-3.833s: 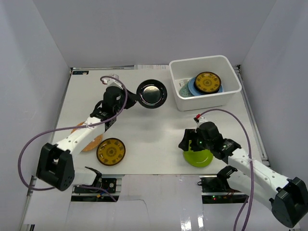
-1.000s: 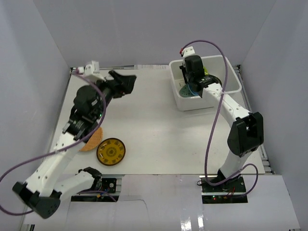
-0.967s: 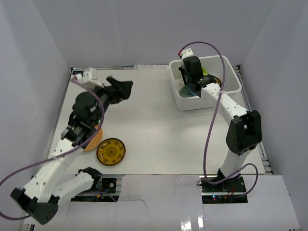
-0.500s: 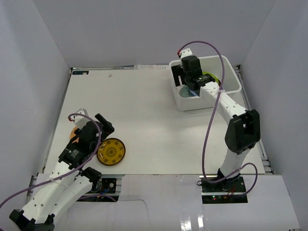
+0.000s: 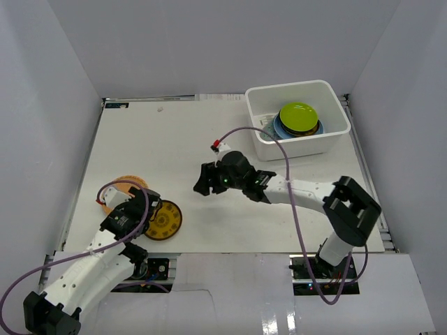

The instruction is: Place the plates into the plastic bin on the countertop

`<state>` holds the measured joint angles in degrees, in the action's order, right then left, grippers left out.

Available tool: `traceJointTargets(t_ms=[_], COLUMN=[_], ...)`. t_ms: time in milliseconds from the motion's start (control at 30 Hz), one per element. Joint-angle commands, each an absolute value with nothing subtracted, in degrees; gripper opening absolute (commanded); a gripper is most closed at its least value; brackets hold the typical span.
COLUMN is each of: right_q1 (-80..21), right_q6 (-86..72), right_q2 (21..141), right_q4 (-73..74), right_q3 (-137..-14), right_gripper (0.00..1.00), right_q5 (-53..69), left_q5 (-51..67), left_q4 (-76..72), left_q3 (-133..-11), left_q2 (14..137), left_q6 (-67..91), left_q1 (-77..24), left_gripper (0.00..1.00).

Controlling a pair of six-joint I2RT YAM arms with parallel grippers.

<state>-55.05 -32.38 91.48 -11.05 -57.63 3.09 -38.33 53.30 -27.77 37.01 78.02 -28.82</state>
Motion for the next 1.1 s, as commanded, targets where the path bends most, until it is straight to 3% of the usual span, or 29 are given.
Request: traceJointTargets(t_ms=[0,67,200,400,667,733,767,867,1067], right_q1=[-57.74,-59.58,-61.52,-63.63,-64.16,-63.99,-63.81,-62.76,-57.05], right_q6=[-42.95,-45.17,-49.56,-52.82,-53.09,-53.26,-53.26,-53.09,-48.09], right_q2=[96.39,100.87,107.21,114.43,118.21,117.95,117.43,114.27,96.8], right_q4=[-20.38,-23.01,-25.93,-27.33,-25.84,-25.58,-25.49,-25.66,-25.05], right_q3=[-56.95,-57.39,-58.0,-59.5,-62.05,-61.18,-60.74,-57.24,-46.6], right_gripper=[0.76,0.8,0.77,0.63,0.45,0.39,0.29,0.11,0.08], right_q5=[9.66,10.98,11.78,11.78,10.2,8.54,8.0,5.02,0.97], left_q5=[-43.32,-45.35,-44.3,-40.7,-31.3,-29.8,-29.36,-27.25,-25.05], left_q4=[60.09,62.22,60.66,54.16,43.78,41.49,40.79,38.07,34.37], left_q3=[-28.39,-28.21,-27.34,-25.58,-19.96,-18.64,-18.28,-17.32,-14.94], left_q2=[35.51,35.07,35.5,40.77,39.2,39.11,39.11,38.5,39.55], left_q6=[87.69,89.99,90.26,86.05,79.2,77.0,76.3,74.8,75.76], left_q1=[-28.13,-27.6,-26.72,-22.95,-10.3,-6.79,-5.9,-3.52,-2.9], left_gripper=[0.85,0.88,0.95,0.98,0.98,0.98,0.98,0.98,0.98])
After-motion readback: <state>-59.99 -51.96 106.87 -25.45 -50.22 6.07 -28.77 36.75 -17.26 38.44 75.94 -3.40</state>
